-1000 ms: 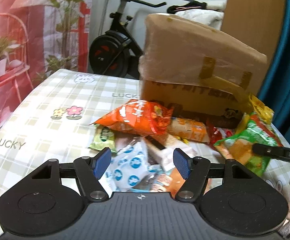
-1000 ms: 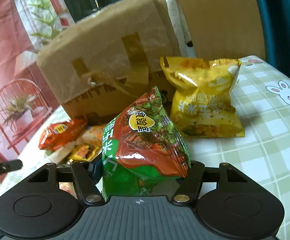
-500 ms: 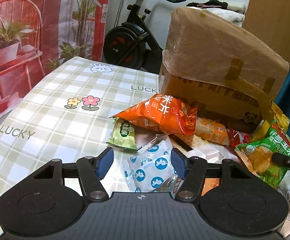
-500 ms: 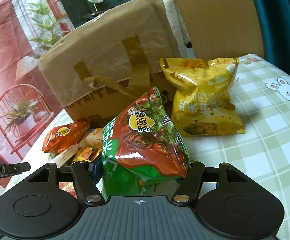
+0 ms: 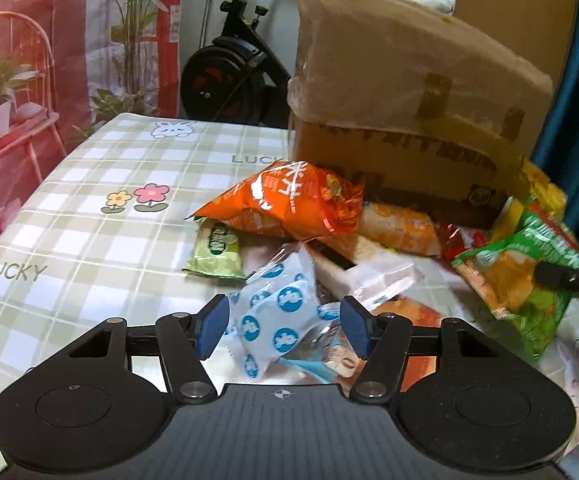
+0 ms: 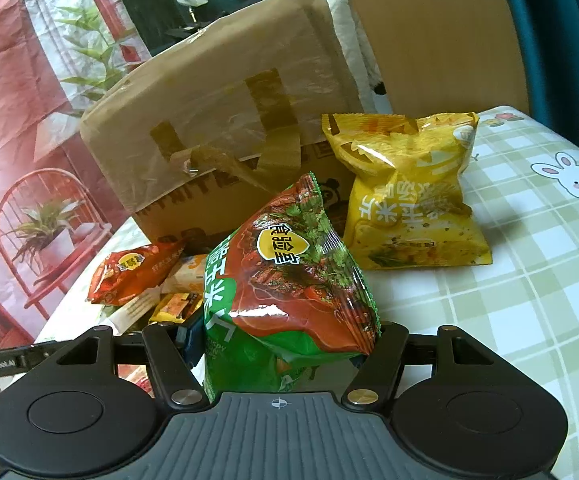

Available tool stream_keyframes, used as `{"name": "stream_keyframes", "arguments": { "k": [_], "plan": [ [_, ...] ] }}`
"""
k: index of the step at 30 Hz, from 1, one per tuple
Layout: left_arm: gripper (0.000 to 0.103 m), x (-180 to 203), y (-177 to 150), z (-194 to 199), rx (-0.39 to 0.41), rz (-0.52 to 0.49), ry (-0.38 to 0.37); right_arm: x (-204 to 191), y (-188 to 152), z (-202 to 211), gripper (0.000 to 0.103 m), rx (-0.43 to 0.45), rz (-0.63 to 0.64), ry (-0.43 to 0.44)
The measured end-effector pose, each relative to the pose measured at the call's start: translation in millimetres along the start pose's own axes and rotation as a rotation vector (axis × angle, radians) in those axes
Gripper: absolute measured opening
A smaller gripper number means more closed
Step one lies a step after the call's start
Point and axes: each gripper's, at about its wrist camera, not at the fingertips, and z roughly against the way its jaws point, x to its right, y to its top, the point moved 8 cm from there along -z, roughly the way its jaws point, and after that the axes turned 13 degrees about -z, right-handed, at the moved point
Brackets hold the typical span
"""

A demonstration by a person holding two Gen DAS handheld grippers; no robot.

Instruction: Organize snacks

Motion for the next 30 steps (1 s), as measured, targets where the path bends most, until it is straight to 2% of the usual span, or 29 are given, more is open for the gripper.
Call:
{"name": "stream_keyframes", "arguments": {
  "k": [7, 11, 14, 16, 18, 22, 25, 30],
  "plan": [
    [0.064, -13, -4, -17, -0.047, -0.015, 0.057, -1, -1, 0, 0.061, -0.007, -0.001, 0.006],
    [0.064, -30, -6, -27, -0.066, 0.013, 0.093, -1, -2, 0, 0.061, -0.008, -0.002, 0.007],
    [0.064, -43, -6, -32, -0.092, 0.034, 0.147, 0, -2, 0, 0.061, -0.009, -0.004, 0.004],
    [0.063, -49, -5, -32, -0.095, 0.059, 0.152, 0, -2, -1, 0.061, -0.011, -0.006, 0.005],
    [0.056, -50, -1, -28, -0.08, 0.074, 0.149, 0, -3, -2, 0.061, -0.012, -0.006, 0.006],
    [0.044, -34, 11, -14, -0.012, 0.056, 0.072, 0, -3, -2, 0.061, -0.011, -0.006, 0.007],
    [0.042, -16, 13, -15, -0.006, 0.011, 0.024, -1, -3, -2, 0.061, -0.013, -0.006, 0.009],
    [0.042, -4, 9, -20, -0.017, -0.062, 0.067, -1, -2, 0, 0.061, -0.011, -0.005, 0.014]
  ]
}}
